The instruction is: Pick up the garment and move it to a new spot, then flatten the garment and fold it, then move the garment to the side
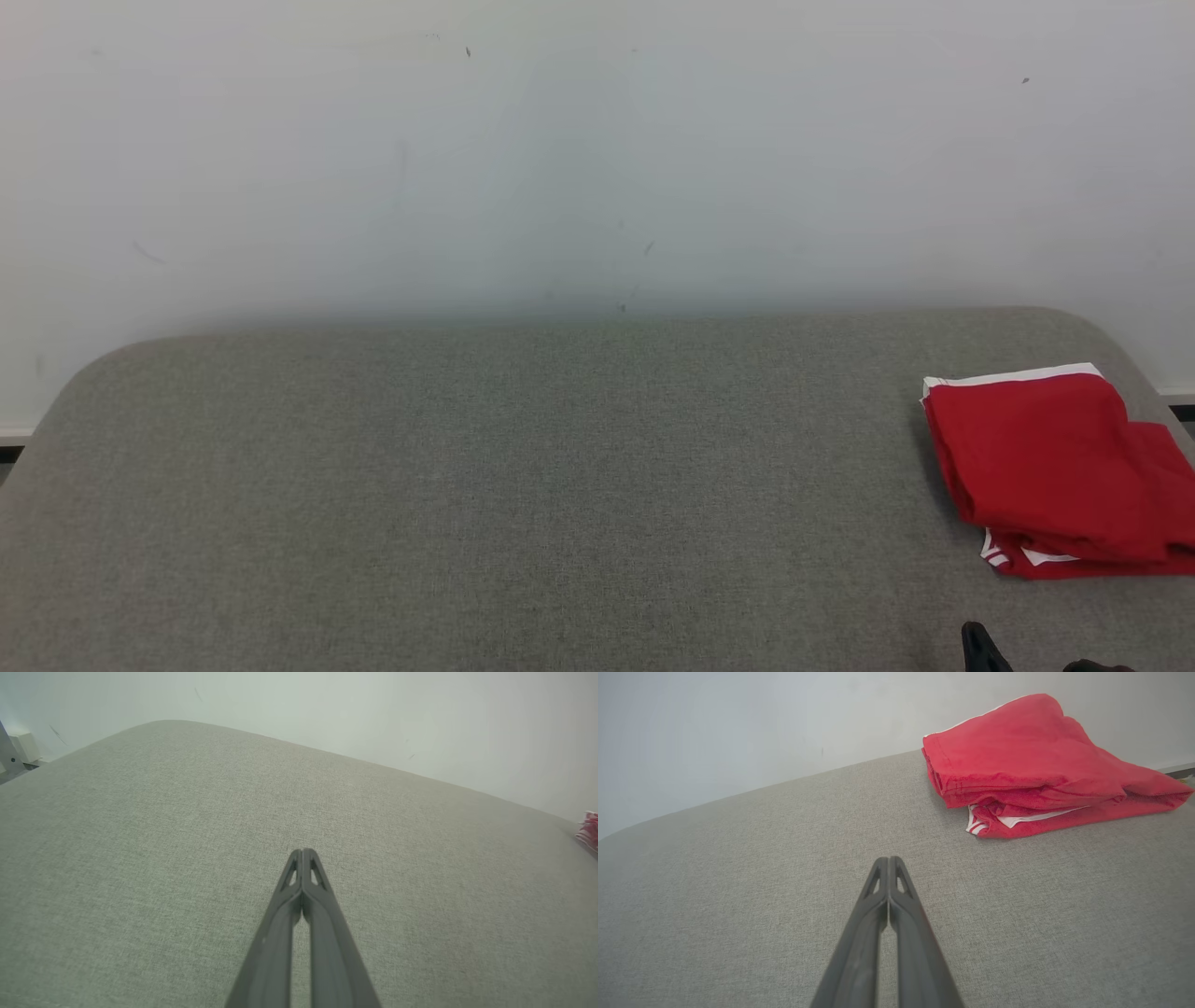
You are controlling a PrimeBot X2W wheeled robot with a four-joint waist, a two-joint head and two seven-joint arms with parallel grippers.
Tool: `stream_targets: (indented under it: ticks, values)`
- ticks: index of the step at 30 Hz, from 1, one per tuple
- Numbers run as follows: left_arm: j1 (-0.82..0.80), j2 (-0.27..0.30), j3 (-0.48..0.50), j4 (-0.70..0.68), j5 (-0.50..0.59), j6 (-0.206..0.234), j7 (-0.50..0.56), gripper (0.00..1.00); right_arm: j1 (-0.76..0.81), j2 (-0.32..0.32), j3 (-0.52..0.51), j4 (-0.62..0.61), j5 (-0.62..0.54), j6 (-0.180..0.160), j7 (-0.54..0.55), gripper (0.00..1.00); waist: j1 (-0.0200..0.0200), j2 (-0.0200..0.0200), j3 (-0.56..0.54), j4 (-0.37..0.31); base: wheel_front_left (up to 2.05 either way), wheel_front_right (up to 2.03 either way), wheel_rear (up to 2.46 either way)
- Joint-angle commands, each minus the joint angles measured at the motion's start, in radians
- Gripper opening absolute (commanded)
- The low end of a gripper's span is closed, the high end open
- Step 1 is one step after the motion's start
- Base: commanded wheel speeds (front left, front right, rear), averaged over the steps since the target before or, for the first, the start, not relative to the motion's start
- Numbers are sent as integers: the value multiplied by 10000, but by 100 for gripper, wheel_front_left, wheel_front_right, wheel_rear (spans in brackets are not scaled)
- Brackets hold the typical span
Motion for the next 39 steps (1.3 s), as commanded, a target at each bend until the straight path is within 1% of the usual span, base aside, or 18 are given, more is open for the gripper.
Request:
stream_targets:
  ticks: [1,6,7,8,16,17,25,39]
  values:
    - [-297,9,100,-112,-578,-1,170,0,-302,-19,-42,-121,623,0,51,0,0,-1,24,-1,0,0,0]
    - [-537,-1,167,-111,-1477,-2,471,0,-413,-21,37,-166,1594,1,64,0,0,-1,78,-1,0,0,0]
    - [-537,-1,167,-111,-1477,-2,471,0,-413,-21,37,-166,1594,1,64,0,0,-1,78,-1,0,0,0]
    - [-627,-5,191,-111,-1819,-2,583,0,-457,-22,68,-183,1961,1,68,0,0,-1,99,-1,0,0,0]
    - [-977,-22,286,-101,-3112,-4,1012,0,-643,-26,154,-220,3341,1,112,0,0,-1,185,0,0,0,0]
    - [-977,-22,286,-101,-3112,-4,1012,0,-643,-26,154,-220,3341,1,112,0,0,-1,185,0,0,0,0]
    - [-1345,-38,393,-81,-4442,-5,1463,0,-857,-30,219,-226,4754,2,178,0,0,-1,281,0,0,0,0]
    - [-1861,-58,541,-47,-6256,-9,2086,0,-1167,-35,299,-229,6685,3,280,0,0,-1,431,0,0,0,0]
